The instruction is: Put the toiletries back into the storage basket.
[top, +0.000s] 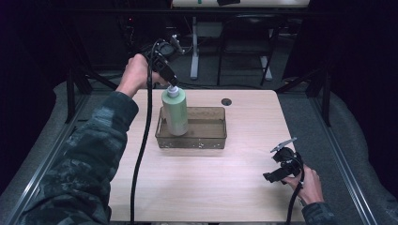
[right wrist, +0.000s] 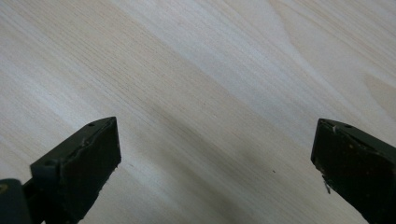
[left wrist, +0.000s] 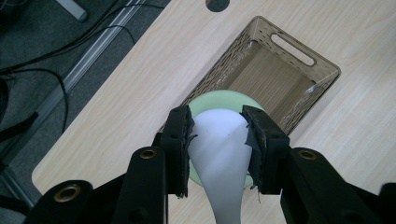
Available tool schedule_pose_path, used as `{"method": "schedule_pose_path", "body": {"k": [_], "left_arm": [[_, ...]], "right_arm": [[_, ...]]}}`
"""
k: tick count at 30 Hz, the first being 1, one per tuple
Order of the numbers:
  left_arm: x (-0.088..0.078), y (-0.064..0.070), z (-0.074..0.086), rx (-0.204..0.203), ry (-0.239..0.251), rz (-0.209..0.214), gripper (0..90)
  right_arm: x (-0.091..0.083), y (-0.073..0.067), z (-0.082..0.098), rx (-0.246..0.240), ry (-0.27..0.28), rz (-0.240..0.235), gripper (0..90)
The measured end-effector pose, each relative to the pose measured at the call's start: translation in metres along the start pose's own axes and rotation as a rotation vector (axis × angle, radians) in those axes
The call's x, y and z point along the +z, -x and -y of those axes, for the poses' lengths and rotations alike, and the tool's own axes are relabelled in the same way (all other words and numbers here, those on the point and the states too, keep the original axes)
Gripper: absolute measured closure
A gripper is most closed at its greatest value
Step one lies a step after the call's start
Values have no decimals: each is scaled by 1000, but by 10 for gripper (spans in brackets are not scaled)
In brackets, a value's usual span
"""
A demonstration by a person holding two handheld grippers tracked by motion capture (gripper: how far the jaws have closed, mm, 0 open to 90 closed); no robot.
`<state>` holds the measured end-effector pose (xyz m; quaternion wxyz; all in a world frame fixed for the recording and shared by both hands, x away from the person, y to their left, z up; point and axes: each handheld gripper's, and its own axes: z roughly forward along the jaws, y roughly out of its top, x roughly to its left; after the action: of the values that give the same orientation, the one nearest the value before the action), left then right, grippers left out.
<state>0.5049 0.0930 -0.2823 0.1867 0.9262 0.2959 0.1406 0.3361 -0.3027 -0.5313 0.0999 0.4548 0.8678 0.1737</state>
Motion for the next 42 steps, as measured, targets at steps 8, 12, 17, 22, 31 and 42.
{"method": "schedule_pose_path", "body": {"k": [8, 12, 17, 22, 31, 42], "left_arm": [[3, 0, 2, 6, -7, 4, 636], [4, -1, 4, 4, -9, 6, 635], [6, 0, 5, 8, -13, 3, 636], [7, 0, 8, 9, -21, 7, 635], [11, -3, 16, 2, -39, 7, 636], [18, -4, 22, 6, -61, 17, 635]], "right_arm": [[0, -1, 0, 10, 3, -5, 10], [0, -1, 0, 5, 7, -4, 10], [0, 0, 0, -3, 4, 0, 10], [0, 0, 0, 1, 7, -4, 11], [0, 0, 0, -1, 8, -3, 12], [0, 0, 0, 1, 5, -4, 12]]}}
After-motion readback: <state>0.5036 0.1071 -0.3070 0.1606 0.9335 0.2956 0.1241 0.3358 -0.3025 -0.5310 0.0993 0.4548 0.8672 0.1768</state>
